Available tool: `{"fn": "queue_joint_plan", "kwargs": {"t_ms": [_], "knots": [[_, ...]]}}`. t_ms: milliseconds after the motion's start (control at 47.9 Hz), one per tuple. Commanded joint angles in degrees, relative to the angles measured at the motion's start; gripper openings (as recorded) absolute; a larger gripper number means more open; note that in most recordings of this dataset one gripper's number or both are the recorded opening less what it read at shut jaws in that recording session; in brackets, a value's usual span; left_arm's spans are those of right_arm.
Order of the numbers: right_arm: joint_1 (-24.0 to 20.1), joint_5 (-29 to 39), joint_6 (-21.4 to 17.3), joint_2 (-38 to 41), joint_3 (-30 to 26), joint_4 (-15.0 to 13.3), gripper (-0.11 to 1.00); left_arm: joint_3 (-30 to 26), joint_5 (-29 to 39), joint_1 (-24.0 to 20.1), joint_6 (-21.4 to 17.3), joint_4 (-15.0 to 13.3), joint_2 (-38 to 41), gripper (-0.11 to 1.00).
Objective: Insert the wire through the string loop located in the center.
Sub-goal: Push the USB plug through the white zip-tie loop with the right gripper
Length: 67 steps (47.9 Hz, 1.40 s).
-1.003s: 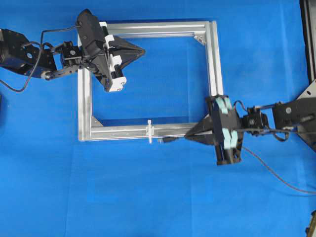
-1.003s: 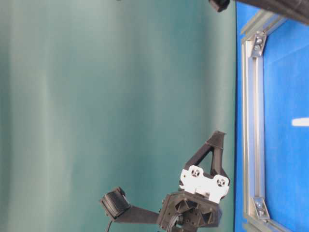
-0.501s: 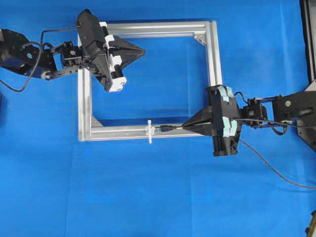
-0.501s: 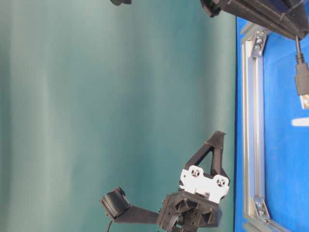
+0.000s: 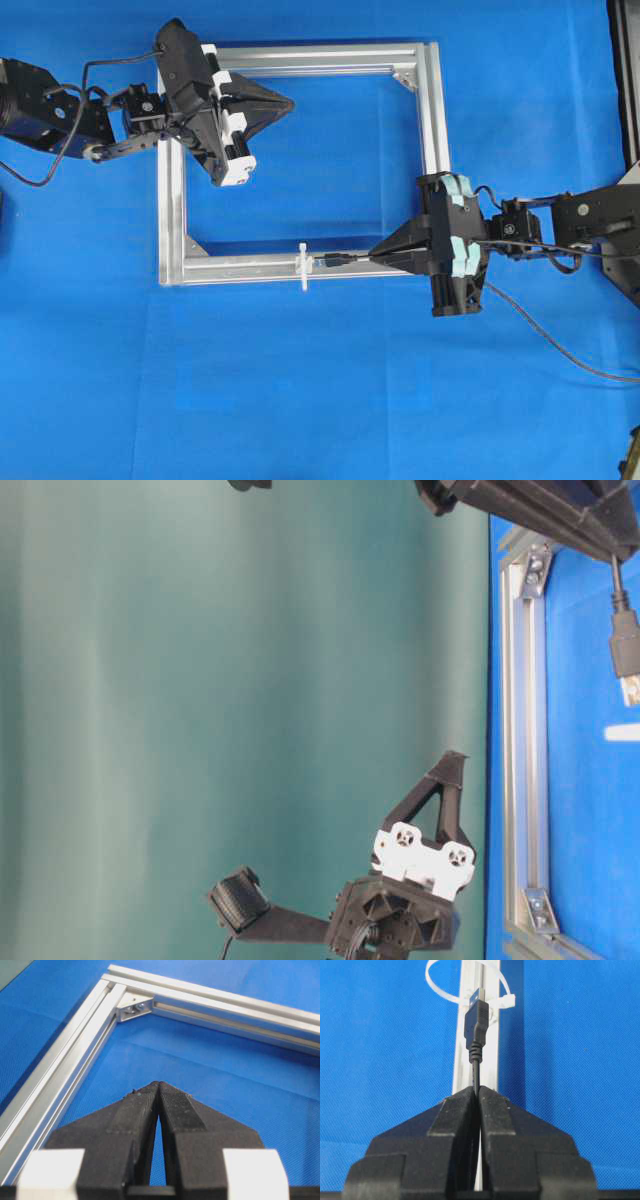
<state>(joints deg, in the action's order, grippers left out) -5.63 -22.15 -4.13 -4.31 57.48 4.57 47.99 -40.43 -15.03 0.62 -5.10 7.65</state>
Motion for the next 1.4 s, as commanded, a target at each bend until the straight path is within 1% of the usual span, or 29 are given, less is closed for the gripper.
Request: {"fn": "queue_joint_plan", "kwargs": {"t_ms": [0,1379], "knots": [[0.1,-0.6,0.1,-0.8,-0.5,0.2,-0.03,-0.4,-0.3,0.1,-0.1,0.2,-1.8,0.0],[0.0,-0.6,0.0,0.1,-1.2,0.2,-0.03,-0.4,-0.3,0.1,-0.1,0.2,-1.8,0.0]]}}
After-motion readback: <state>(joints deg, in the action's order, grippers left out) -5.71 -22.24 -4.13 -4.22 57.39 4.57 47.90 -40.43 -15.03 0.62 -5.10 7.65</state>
